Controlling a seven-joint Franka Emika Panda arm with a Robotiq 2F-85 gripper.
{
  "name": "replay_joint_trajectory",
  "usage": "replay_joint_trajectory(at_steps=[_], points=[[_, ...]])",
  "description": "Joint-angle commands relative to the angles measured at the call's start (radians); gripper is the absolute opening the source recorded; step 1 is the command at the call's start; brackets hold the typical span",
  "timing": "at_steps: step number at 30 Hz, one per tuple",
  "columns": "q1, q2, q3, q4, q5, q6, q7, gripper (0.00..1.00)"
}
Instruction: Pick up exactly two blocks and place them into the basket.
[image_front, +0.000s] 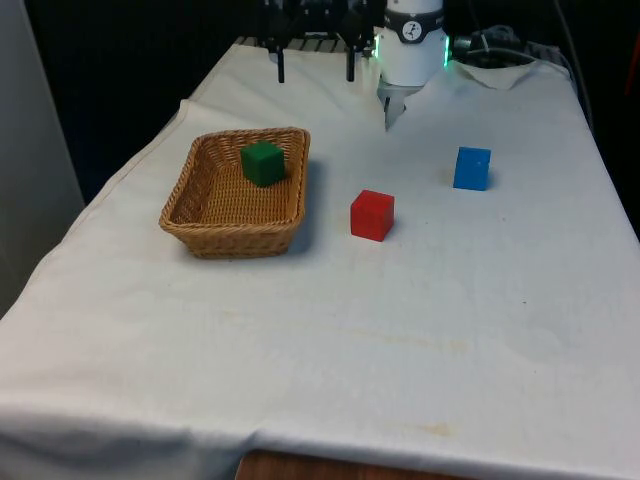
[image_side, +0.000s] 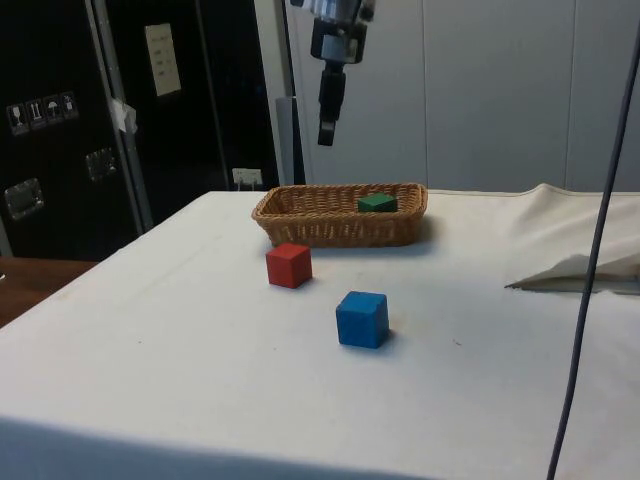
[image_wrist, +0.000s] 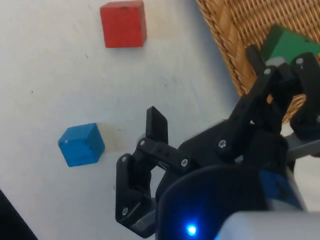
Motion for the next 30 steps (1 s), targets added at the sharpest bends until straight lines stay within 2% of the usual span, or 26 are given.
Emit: replay_joint_trajectory(at_steps=[1,7,8,9,11,16,17,18,21,24,25,26,30], points=[[-0.002,0.009,0.006,0.008,-0.024,-0.001,0.026,1.0],[-0.001,0.017,0.041,0.02,-0.052,0.01,0.071,1.0],[0.001,0.004,0.041,0.013,-0.03,0.003,0.05,1.0],[-0.002,0.018,0.045,0.022,-0.057,0.011,0.078,1.0],[0.0,0.024,0.062,0.027,-0.071,0.013,0.103,1.0],[0.005,0.041,0.096,0.037,-0.066,0.014,0.133,1.0],[0.003,0.025,0.093,0.029,-0.054,0.005,0.113,1.0],[0.007,0.054,0.11,0.044,-0.059,0.015,0.142,1.0],[0.01,0.078,0.129,0.057,-0.049,0.017,0.156,1.0],[0.01,0.106,0.148,0.073,-0.037,0.019,0.166,1.0],[0.006,0.096,0.145,0.069,-0.047,0.013,0.165,1.0],[0.01,0.127,0.159,0.085,-0.023,0.02,0.167,1.0],[0.01,0.175,0.182,0.116,0.011,0.02,0.165,1.0]])
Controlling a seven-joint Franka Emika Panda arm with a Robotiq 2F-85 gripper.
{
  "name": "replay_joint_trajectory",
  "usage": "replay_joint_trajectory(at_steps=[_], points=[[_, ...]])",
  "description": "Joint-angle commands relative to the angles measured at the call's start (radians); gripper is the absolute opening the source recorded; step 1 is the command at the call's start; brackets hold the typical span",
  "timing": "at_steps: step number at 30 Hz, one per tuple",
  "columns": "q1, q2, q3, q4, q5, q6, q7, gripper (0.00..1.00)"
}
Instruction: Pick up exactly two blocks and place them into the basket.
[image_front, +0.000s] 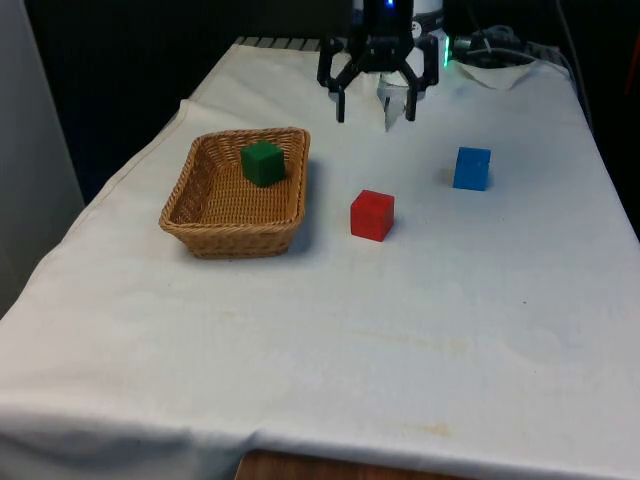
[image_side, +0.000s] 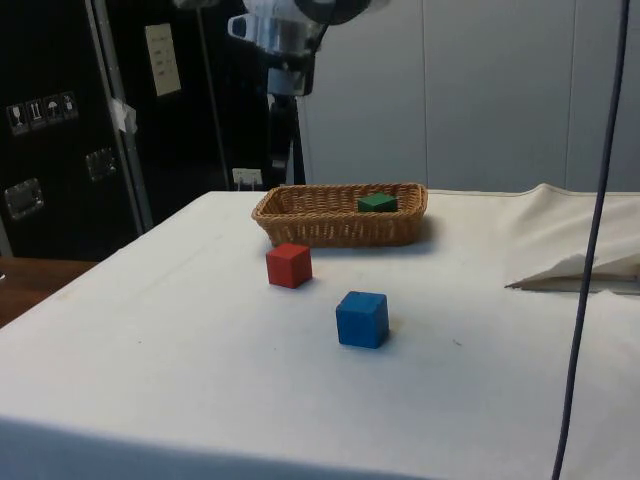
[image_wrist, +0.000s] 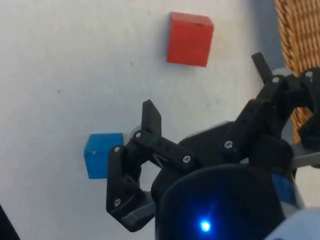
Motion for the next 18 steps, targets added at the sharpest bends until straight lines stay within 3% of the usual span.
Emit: replay_joint_trajectory(at_steps=[1,2,9,18], points=[[0.001,0.014,0.009,0.006,0.026,0.003,-0.009,1.0],[0.001,0.013,0.004,0.008,0.009,0.0,0.0,1.0],[-0.001,0.066,0.025,0.028,0.074,0.007,-0.007,1.0],[0.001,0.114,0.028,0.028,0.082,0.016,0.059,1.0]])
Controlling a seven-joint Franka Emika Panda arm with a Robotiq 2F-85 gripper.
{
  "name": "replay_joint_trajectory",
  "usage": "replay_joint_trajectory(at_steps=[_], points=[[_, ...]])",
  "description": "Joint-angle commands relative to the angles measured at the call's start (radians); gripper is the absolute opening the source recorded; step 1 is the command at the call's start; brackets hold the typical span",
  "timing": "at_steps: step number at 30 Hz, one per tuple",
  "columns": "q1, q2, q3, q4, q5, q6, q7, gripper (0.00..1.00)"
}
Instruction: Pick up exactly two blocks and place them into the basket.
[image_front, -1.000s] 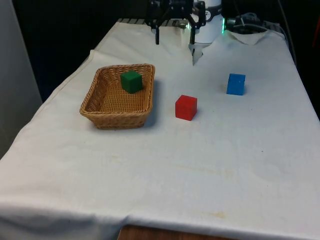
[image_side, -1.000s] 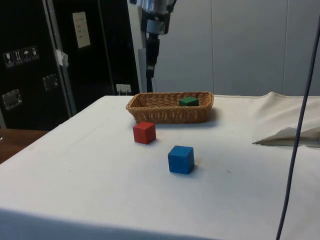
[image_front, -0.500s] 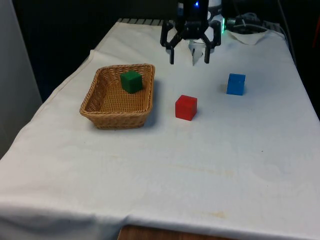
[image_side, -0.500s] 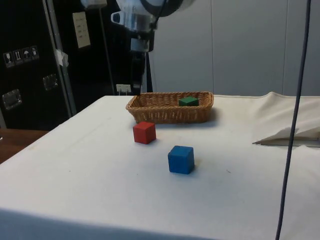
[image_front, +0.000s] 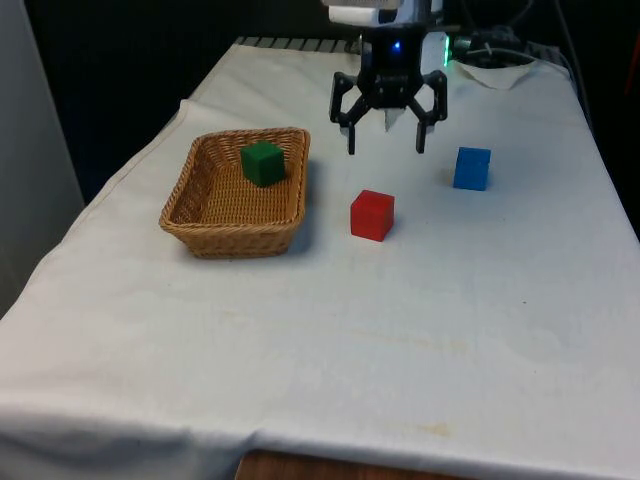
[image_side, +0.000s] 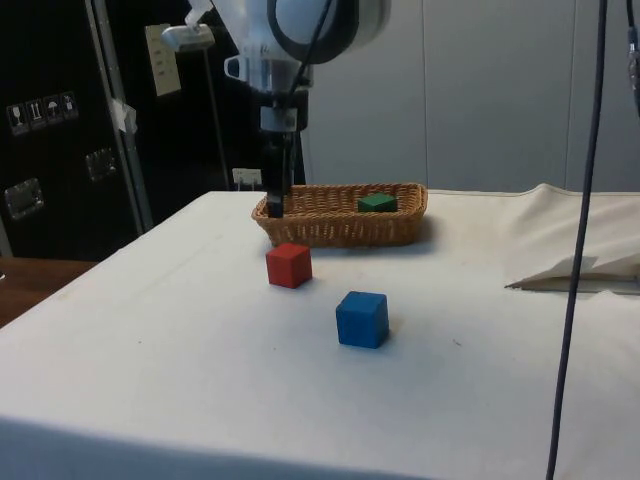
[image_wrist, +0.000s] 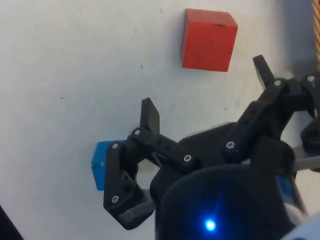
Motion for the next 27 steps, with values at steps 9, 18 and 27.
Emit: replay_joint_trajectory(at_steps=[9,18,27], points=[[-0.004,0.057,0.011,-0.001,0.033,0.031,0.051,1.0],[-0.008,0.115,0.023,0.02,0.078,0.046,0.064,1.0],[-0.011,0.181,0.028,0.077,0.115,0.044,0.063,1.0]])
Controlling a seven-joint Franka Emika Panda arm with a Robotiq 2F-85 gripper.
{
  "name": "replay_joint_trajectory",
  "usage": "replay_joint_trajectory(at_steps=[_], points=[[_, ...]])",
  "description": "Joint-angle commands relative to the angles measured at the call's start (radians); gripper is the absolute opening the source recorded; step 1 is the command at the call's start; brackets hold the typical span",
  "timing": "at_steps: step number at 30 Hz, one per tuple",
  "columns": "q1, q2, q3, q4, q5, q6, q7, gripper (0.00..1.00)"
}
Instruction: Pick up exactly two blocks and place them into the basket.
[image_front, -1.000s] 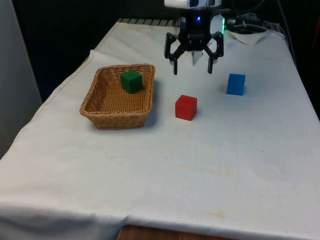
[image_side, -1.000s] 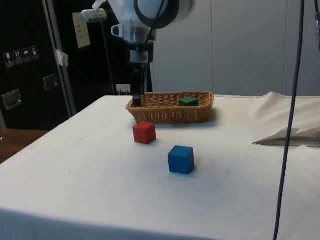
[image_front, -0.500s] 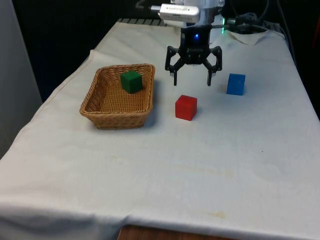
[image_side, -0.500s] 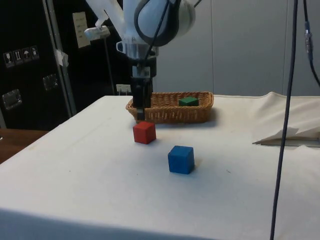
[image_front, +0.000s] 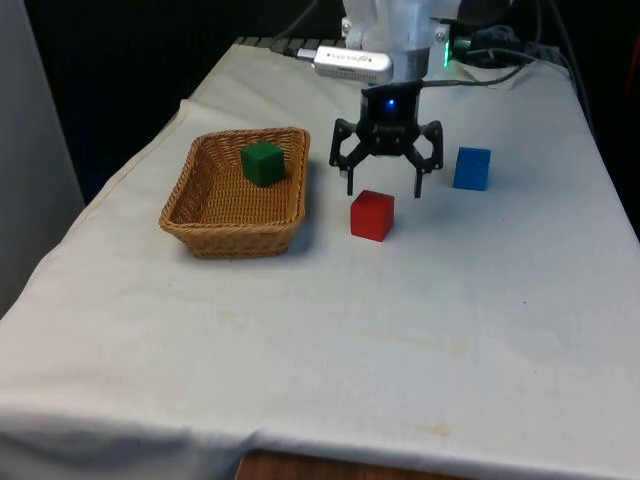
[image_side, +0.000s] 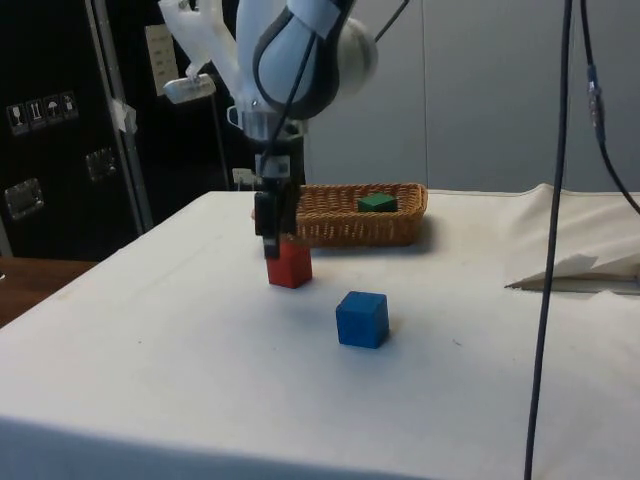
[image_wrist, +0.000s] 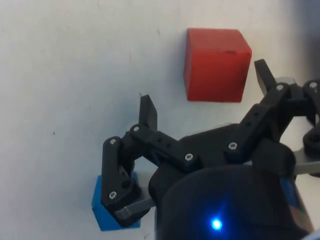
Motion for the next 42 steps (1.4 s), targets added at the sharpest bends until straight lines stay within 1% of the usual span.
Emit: replay_joint_trajectory(at_steps=[1,5,6,7,14,15,16,22,24,25,26,28,30,31,33,34,35,37,38,42], points=[[-0.009,0.01,0.013,0.009,0.018,0.0,-0.008,1.0],[-0.006,0.041,0.008,0.028,0.026,0.0,-0.002,1.0],[0.0,0.043,0.0,0.028,0.018,0.0,0.001,1.0],[-0.005,0.053,0.007,0.035,0.029,0.001,0.001,1.0],[-0.002,0.078,0.004,0.04,0.026,0.01,0.014,1.0],[0.0,0.07,0.0,0.038,0.019,0.001,0.013,1.0],[0.0,0.085,0.003,0.042,0.024,0.012,0.018,1.0],[0.002,0.106,0.003,0.046,0.022,0.021,0.034,1.0],[0.005,0.108,0.002,0.046,0.021,0.021,0.038,1.0],[0.002,0.105,0.002,0.046,0.019,0.015,0.033,1.0],[0.006,0.109,0.001,0.047,0.02,0.021,0.04,1.0],[0.007,0.11,0.001,0.046,0.019,0.021,0.044,1.0],[0.009,0.11,0.0,0.046,0.017,0.022,0.047,0.79],[0.009,0.11,0.0,0.046,0.017,0.022,0.048,0.62],[0.01,0.11,0.0,0.046,0.017,0.022,0.05,0.4],[0.005,0.107,0.003,0.046,0.019,0.015,0.042,0.29],[0.01,0.11,-0.001,0.046,0.016,0.022,0.05,0.29],[0.011,0.11,-0.001,0.046,0.016,0.022,0.051,0.07],[0.011,0.11,-0.001,0.046,0.016,0.022,0.052,0.0],[0.011,0.11,-0.001,0.046,0.016,0.022,0.052,0.0]])
